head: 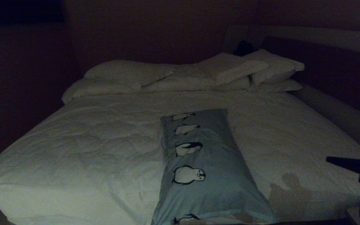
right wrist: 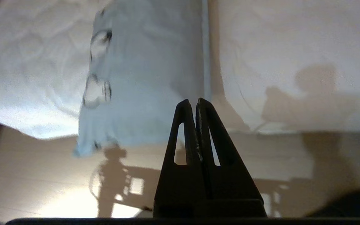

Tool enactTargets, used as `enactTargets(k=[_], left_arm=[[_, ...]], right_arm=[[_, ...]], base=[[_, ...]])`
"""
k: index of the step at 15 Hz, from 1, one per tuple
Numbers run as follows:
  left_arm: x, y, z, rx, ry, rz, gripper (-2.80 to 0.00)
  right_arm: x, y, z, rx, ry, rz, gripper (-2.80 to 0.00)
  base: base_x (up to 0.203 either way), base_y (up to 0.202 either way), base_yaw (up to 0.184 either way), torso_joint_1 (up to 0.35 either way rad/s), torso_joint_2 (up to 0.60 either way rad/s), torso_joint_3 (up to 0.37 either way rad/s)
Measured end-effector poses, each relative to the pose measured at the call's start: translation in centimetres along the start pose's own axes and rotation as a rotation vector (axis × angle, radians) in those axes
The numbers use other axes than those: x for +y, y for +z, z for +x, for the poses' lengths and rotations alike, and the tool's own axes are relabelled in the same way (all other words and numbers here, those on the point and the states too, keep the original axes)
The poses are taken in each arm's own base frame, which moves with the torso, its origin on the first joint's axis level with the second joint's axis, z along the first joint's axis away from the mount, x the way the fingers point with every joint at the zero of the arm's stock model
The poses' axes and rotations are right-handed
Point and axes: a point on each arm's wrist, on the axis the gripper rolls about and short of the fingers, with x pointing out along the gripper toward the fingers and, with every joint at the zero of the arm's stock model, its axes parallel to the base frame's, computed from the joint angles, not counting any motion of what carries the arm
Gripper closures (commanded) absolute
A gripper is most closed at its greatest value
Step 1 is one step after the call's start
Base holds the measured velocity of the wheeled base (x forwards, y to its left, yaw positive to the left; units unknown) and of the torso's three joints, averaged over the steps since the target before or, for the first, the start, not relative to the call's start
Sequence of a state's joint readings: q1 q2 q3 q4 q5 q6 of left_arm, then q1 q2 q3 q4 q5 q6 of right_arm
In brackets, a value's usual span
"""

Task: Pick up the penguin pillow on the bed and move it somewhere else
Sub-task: Pick up the pillow

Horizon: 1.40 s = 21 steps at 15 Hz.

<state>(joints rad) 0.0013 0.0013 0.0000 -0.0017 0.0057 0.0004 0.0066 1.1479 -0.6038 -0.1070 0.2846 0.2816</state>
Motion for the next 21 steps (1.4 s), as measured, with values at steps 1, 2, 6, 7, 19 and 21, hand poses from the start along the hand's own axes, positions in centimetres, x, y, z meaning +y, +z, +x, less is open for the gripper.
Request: enactTargets(k=[1,2,6,7,19,21], left_arm=[[0.0,0.0,0.0,0.0,0.0,0.0,0.0],[0.0,0.0,0.0,0.0,0.0,0.0,0.0],[0.0,0.0,0.0,0.0,0.0,0.0,0.0],[0.0,0.0,0.0,0.0,0.0,0.0,0.0],[0.0,0.0,0.0,0.0,0.0,0.0,0.0],[0.0,0.0,0.0,0.0,0.0,0.0,0.0]], right_arm=[[-0.3,1.0,1.5,0.0,0.0,0.012,0.0],[-0.6,2.1,3.1,-0.007,-0.003,0.022,0.0],[-3.5,5.1,9.3,-0.006,-0.023,0.057,0.0],[-4.5,5.5,10.8,0.001,-0.022,0.068,0.0],[-12.9,2.8,25.1,0.152,0.105,0.047,0.0],[-12.6,1.7,26.2,0.182,0.115,-0.004,0.0]], base=[[0.0,0.0,0.0,0.0,0.0,0.0],[0.0,0.0,0.0,0.0,0.0,0.0],[0.0,0.0,0.0,0.0,0.0,0.0],[0.0,0.0,0.0,0.0,0.0,0.0],[0.0,0.0,0.0,0.0,0.0,0.0],[0.0,0.0,0.0,0.0,0.0,0.0]])
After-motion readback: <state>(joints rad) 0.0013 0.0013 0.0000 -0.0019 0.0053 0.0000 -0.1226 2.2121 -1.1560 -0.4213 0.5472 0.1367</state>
